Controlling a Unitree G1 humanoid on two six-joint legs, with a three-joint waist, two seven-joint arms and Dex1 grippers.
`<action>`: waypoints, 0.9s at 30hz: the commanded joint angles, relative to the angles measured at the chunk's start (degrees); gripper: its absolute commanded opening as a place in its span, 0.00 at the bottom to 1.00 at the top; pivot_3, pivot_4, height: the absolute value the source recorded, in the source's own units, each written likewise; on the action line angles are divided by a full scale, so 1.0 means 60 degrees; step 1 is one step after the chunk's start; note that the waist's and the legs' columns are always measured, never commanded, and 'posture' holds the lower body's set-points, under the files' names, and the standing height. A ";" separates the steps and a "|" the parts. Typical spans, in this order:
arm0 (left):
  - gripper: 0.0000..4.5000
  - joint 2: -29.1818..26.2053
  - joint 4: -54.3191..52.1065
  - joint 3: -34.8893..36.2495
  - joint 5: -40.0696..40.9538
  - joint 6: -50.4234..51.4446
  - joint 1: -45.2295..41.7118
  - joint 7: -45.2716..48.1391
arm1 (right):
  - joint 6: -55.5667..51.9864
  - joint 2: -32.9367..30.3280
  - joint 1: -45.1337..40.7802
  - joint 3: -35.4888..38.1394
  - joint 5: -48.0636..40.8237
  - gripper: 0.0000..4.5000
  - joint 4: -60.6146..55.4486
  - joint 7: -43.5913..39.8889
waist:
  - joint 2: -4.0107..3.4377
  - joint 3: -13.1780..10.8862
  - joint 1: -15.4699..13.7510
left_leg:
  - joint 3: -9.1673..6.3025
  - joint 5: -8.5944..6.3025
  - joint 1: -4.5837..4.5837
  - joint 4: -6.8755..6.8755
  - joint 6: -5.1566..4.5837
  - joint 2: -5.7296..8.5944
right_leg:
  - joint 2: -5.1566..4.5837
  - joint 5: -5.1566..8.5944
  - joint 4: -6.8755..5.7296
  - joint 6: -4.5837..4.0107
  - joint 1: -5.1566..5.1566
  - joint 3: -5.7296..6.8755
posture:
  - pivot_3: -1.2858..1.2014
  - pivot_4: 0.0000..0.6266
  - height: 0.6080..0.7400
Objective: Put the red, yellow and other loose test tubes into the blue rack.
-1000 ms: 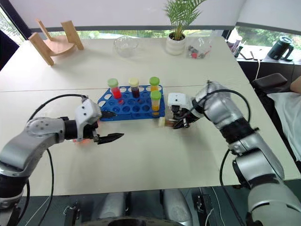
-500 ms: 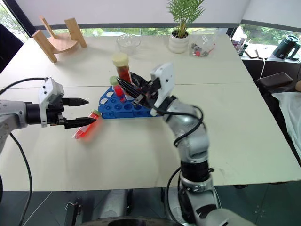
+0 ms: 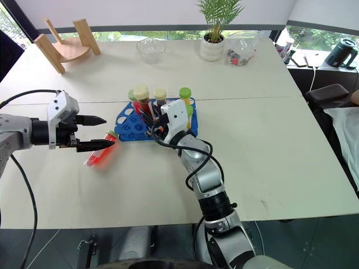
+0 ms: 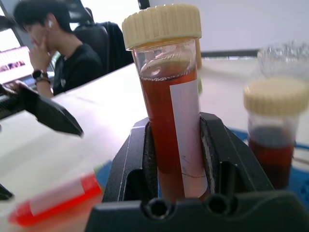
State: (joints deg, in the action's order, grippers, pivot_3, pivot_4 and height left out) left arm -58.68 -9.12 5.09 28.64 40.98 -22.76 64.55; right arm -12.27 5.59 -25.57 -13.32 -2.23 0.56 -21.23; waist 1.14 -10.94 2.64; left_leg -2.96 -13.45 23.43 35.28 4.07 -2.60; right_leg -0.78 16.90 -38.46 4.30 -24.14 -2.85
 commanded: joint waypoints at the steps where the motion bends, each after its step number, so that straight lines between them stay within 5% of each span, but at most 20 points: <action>1: 1.00 -0.0176 -0.0187 0.0097 -0.0074 -0.0024 -0.0054 -0.0021 | 0.0503 -0.0030 -0.0025 -0.0071 0.0175 0.18 -0.0046 0.0245 | 0.0002 0.0001 0.0008 | 0.0000 0.0000 -0.0001 0.0000 0.0000 -0.0003 | 0.0003 0.0000 -0.0001 0.0000 0.0000 0.0000 | 0.52 0.24 1.00; 27: 1.00 0.0032 -0.0034 -0.0279 -0.0334 -0.0104 -0.0406 -0.0110 | 0.1453 -0.0194 0.0248 -0.0189 0.0527 0.18 0.0805 0.0854 | 0.0004 0.0003 -0.0003 | -0.0005 0.0000 -0.0005 0.0116 -0.0001 -0.0005 | 0.0014 -0.0001 -0.0119 -0.0004 0.0005 -0.0002 | 0.52 0.24 1.00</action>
State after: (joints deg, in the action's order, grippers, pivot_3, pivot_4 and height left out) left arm -58.38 -9.03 3.04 26.79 41.00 -24.40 63.95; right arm -4.10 3.62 -24.63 -14.36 1.57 4.46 -16.13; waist 1.16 -10.93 2.62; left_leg -3.00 -13.45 23.39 36.00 4.07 -2.63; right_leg -0.70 16.89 -39.18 4.27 -24.10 -2.87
